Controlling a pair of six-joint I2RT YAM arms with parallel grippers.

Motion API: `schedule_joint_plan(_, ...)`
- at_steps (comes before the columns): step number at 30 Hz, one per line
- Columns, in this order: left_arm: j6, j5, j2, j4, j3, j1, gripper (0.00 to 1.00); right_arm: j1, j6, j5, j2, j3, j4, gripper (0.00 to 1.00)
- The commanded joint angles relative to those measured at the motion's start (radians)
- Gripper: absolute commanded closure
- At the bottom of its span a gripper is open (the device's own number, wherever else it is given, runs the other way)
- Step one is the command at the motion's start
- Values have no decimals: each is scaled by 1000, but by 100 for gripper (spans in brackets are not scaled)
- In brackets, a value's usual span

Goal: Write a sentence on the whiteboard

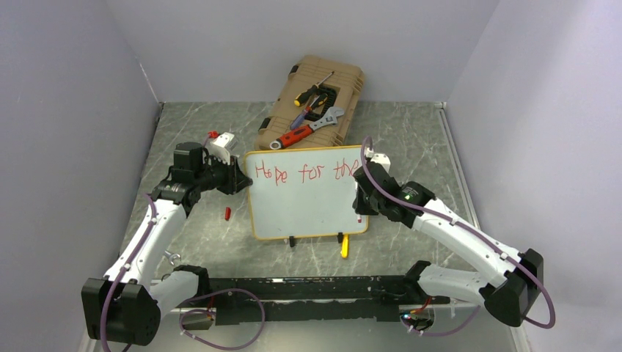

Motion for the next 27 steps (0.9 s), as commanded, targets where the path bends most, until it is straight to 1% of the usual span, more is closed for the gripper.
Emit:
schedule_joint_plan(1, 18, 21, -17, 2, 21, -14, 100, -15, 15, 84, -4, 38, -59, 100)
schedule_joint_plan(8, 16, 20, -15, 4, 19, -14, 100, -19, 5, 73, -23, 34, -52, 100)
schedule_joint_plan(15, 11, 6, -17, 4, 18, -14, 100, -15, -94, 25, -84, 61, -12, 100)
schedule_joint_plan(18, 9, 4, -18, 6, 18, -14, 100, 5, -129, 5, -112, 78, 6, 100)
schedule_joint_plan(23, 4, -1, -18, 7, 17, -14, 100, 106, -146, 39, -110, 109, 20, 100)
schedule_joint_plan(27, -1, -2, -23, 8, 16, -14, 100, 203, -107, 83, -85, 124, 38, 100)
